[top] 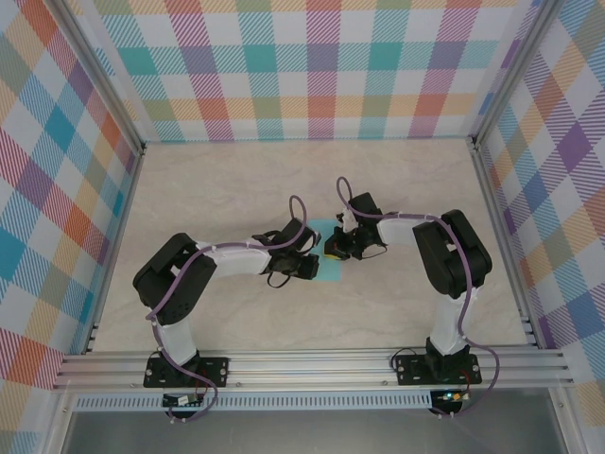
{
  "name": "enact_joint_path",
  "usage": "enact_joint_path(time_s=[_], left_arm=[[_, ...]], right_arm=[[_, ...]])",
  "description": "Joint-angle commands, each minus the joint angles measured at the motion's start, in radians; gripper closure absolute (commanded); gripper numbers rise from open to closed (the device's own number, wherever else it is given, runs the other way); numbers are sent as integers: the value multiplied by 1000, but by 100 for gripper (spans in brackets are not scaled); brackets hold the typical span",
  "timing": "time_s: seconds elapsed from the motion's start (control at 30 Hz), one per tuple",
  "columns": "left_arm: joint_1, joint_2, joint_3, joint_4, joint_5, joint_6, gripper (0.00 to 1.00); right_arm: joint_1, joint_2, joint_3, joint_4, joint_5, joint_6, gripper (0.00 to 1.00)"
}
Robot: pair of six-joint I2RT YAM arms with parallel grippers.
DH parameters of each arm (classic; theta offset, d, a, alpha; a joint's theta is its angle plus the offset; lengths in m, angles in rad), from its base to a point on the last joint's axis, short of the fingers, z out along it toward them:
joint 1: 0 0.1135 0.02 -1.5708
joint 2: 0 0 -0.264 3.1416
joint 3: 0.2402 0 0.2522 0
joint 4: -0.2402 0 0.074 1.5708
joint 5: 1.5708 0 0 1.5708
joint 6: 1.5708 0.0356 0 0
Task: Fold a paper plane with a square sheet of paper (fold left side to right side)
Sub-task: Fold the triangle a second time at the center of the table.
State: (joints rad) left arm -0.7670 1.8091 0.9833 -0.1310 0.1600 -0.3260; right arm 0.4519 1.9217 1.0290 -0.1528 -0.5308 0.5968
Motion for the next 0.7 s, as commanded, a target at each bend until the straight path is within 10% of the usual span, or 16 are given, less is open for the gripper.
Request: enact_joint_path(time_s=[0.0,0.67], left_arm=[[12,3,-45,-36,-15,-5,94],[13,-4,-73,-21,-13,-8,100]], right_arm=[[-5,7,9,-58,28,-41,97],[103,-68,-9,-73,-11,-56,100]])
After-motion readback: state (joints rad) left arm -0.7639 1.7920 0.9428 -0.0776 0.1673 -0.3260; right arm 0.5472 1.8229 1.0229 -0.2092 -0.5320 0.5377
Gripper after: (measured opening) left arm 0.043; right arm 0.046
